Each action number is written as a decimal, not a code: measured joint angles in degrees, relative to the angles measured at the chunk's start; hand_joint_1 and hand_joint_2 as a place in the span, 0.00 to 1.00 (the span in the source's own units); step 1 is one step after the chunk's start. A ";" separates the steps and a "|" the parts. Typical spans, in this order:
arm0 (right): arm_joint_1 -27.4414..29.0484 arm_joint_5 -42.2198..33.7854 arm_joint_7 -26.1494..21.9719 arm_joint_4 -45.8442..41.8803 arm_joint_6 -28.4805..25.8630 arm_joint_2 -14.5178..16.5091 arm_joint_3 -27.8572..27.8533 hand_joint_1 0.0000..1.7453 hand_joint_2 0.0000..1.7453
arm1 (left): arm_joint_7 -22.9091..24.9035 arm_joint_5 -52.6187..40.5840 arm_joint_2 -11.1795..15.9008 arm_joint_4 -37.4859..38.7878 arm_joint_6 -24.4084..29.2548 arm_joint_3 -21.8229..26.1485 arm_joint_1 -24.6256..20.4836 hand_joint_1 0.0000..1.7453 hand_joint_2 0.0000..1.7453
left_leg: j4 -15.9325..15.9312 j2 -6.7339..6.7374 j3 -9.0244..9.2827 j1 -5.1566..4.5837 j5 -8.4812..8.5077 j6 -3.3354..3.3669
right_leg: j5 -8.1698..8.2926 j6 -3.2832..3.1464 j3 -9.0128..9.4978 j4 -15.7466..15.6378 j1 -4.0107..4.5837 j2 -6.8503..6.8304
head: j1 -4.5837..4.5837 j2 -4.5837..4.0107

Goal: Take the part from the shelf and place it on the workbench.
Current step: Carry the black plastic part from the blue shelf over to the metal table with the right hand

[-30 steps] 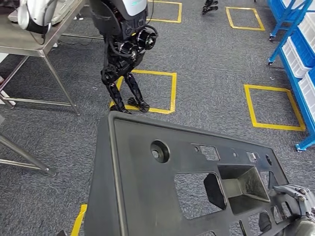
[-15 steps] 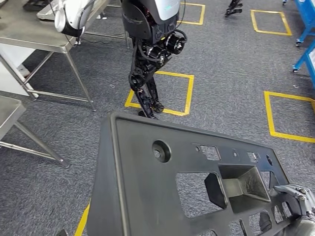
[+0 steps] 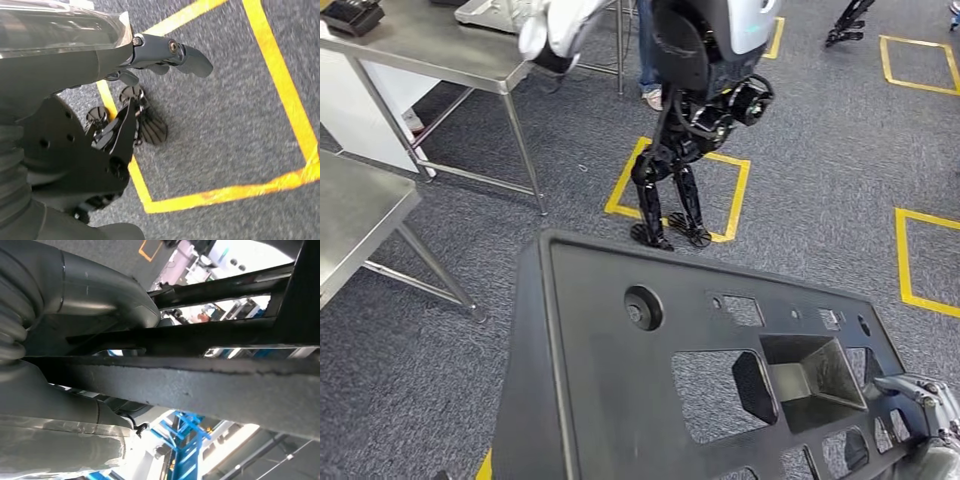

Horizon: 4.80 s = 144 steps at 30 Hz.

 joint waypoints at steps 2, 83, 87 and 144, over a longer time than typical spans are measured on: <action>0.05 -0.02 0.00 0.00 -0.01 0.00 -0.01 1.00 1.00 | -0.01 0.00 0.03 0.00 -0.02 0.02 -0.07 0.00 1.00 | -0.08 -0.55 0.00 0.01 0.13 0.50 | -3.53 0.15 -2.53 5.97 -0.06 1.47 | 0.11 0.00; -0.03 0.19 -0.66 0.04 0.00 0.04 -0.89 1.00 1.00 | -1.20 0.00 0.22 0.00 -1.34 0.18 0.21 0.00 1.00 | 12.82 -1.41 -5.74 0.68 -5.36 -2.85 | 2.07 -2.21 0.28 -2.15 -0.03 0.72 | -0.15 0.00; -0.03 0.19 -0.67 0.03 0.00 0.04 -0.96 1.00 1.00 | -1.21 0.00 0.21 0.00 -1.41 0.18 0.00 0.00 1.00 | 0.66 1.97 0.12 0.49 -0.57 -2.69 | 1.36 -1.03 0.53 -1.56 0.21 -0.62 | -0.13 0.00; -0.97 -0.20 -0.54 0.54 0.01 -0.09 -1.23 1.00 1.00 | -2.61 0.00 0.48 0.00 -5.04 0.18 0.10 0.00 1.00 | 13.24 -1.42 -6.10 0.77 -5.48 -3.18 | 1.76 -1.96 0.33 -2.01 -0.32 0.79 | -0.33 0.00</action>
